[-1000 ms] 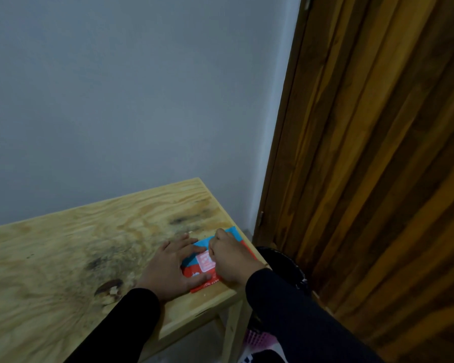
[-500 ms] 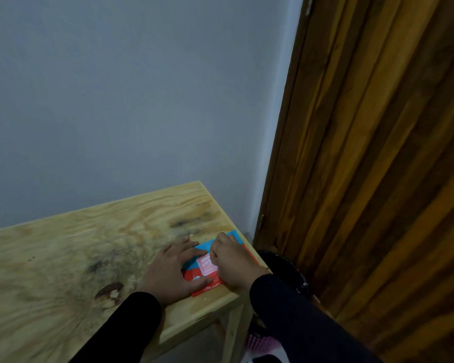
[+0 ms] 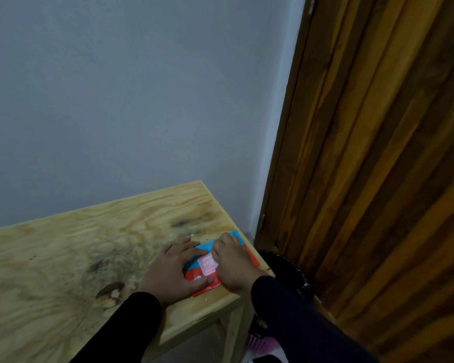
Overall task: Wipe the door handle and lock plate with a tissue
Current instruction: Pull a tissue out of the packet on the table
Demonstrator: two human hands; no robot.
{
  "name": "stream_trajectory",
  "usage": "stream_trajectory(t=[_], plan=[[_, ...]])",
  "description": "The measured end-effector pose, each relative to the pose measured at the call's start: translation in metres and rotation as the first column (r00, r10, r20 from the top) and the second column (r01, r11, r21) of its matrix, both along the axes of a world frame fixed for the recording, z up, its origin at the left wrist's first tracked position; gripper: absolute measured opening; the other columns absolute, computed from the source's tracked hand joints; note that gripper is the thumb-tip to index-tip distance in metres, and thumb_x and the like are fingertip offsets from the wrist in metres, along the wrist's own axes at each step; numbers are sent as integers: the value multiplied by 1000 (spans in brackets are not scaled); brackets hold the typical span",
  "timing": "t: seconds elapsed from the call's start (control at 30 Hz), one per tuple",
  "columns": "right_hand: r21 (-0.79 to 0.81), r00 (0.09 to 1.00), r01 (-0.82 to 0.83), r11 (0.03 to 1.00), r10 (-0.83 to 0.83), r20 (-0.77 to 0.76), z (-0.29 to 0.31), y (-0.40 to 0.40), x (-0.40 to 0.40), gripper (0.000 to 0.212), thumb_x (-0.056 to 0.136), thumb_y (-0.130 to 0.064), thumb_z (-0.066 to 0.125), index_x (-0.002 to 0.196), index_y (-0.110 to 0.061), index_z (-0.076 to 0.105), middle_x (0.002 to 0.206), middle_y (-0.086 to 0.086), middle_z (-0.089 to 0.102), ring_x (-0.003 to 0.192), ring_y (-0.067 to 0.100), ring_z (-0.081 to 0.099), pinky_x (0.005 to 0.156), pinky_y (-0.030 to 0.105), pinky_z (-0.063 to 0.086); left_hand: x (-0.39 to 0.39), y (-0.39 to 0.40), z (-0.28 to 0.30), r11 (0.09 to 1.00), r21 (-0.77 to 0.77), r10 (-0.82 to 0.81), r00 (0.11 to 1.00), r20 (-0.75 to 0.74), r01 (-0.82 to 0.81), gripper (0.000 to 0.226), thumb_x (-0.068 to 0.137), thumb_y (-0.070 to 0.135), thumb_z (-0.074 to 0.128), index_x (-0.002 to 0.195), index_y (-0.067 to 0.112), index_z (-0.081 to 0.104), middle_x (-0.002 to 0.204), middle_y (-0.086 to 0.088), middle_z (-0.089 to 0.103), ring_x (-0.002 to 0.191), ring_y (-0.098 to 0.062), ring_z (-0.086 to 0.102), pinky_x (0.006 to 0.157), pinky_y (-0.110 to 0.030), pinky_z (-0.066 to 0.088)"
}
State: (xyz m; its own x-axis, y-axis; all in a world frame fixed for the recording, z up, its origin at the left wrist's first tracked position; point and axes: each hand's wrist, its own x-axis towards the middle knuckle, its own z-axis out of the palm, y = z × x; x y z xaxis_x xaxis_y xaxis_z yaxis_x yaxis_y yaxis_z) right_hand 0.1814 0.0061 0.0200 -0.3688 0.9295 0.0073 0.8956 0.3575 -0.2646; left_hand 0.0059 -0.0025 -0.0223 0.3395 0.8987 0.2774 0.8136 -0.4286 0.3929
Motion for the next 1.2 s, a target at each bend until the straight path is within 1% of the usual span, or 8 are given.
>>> stream_trajectory(t=[0.1,0.2,0.33,0.43,0.57,0.73,0.93,1.2], plan=[[-87,988,45,995,-57,-144,-2,4,2,9,88,-10,46,93,-16,51,113,7,44,108,24,40,96,40,37,0,0,0,1000,-9,6,1000,7,-6,71,62,76,52,124,42,53,137,15,48,136,-5,29,112,-35,21],[-192,962,61,980,-109,-251,-4,6,5,26,92,-11,43,70,-26,40,103,1,41,102,20,41,93,35,37,0,0,0,1000,-13,13,1000,10,-13,72,61,77,51,124,43,53,138,15,47,136,-5,29,112,-37,21],[-299,928,40,954,-147,-344,2,8,9,13,96,-15,39,86,-17,47,106,2,39,97,15,39,87,26,33,0,-1,0,1000,-30,8,1000,29,-7,72,60,77,51,123,42,54,137,17,46,136,-4,28,112,-32,19],[-320,908,25,947,-155,-389,8,10,11,15,95,-13,40,83,-19,47,108,4,42,95,15,41,83,23,31,-1,-1,0,999,-43,3,1000,18,-3,72,61,78,50,123,42,53,139,17,45,136,-4,28,112,-33,18],[-199,927,23,980,-96,-364,4,7,13,11,90,-12,50,82,-18,55,101,2,48,95,17,47,83,23,35,5,-2,4,999,-38,32,999,-16,-33,74,60,81,44,120,38,55,135,13,47,129,-8,36,105,-27,15],[-104,944,-2,995,-33,-327,6,8,19,21,84,3,51,87,-10,67,92,-1,45,89,20,53,77,19,39,30,-3,1,984,105,140,990,35,-143,64,60,87,45,89,31,56,92,14,49,91,-14,51,89,-46,34],[-111,956,-17,994,-16,-294,13,8,25,20,88,-7,51,90,-8,71,108,7,54,100,19,53,84,20,38,30,-2,0,989,73,128,992,21,-129,69,59,85,45,109,39,57,106,15,54,106,-12,51,98,-54,28],[-63,978,-84,994,70,-195,11,9,14,15,86,-10,53,87,-7,67,103,11,52,96,26,52,85,33,44,30,-3,0,988,67,143,990,-6,-142,75,57,85,48,117,41,56,115,15,54,114,-9,47,102,-52,21]])
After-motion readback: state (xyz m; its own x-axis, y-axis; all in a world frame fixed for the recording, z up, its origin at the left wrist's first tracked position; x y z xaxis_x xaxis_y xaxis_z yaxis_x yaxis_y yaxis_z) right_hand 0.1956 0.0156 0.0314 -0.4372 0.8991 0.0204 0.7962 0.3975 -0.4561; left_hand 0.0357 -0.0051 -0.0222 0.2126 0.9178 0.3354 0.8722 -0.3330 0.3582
